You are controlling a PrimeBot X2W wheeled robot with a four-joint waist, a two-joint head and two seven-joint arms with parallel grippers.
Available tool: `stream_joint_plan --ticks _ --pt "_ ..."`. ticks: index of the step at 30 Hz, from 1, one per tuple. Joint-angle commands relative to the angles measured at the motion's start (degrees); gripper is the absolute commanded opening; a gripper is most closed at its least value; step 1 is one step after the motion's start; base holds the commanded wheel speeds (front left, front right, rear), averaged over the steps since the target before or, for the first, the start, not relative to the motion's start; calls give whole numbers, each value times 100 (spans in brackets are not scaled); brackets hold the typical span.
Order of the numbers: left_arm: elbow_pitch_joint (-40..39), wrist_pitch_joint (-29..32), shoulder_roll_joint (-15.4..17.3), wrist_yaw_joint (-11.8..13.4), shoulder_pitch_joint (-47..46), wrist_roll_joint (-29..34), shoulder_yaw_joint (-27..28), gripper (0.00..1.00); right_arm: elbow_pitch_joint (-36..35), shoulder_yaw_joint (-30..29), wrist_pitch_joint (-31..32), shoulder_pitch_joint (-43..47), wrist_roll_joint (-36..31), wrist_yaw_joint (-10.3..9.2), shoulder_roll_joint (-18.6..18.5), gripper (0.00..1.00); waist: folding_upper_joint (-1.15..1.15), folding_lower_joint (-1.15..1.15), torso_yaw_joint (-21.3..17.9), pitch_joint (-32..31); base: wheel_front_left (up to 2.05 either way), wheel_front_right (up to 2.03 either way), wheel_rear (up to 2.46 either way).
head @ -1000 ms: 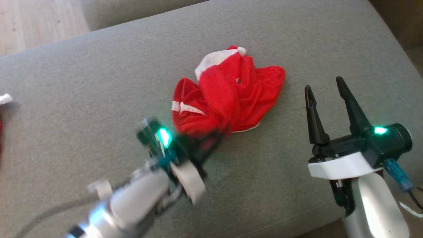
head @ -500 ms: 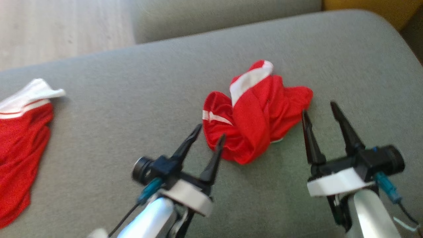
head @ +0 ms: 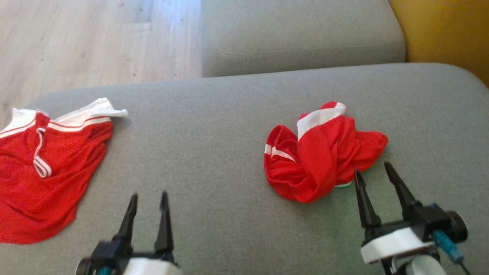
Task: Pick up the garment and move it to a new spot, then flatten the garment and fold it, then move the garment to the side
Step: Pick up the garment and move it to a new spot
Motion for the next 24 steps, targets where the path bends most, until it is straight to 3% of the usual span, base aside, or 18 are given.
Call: stream_joint_plan --ticks 1,12,24 --pt "-223 -55 -86 -61 -15 109 389 100 -147 88 -35 -53 42 -4 -13 100 0 1 68 -100 0 0 0" --pt "-278 -55 -458 -562 681 692 1089 100 -75 185 -35 282 178 -4 -13 100 0 1 135 -371 0 0 0" --pt "-183 -55 -543 -764 736 970 1280 100 -46 244 -35 306 241 -4 -13 100 0 1 76 -421 0 0 0"
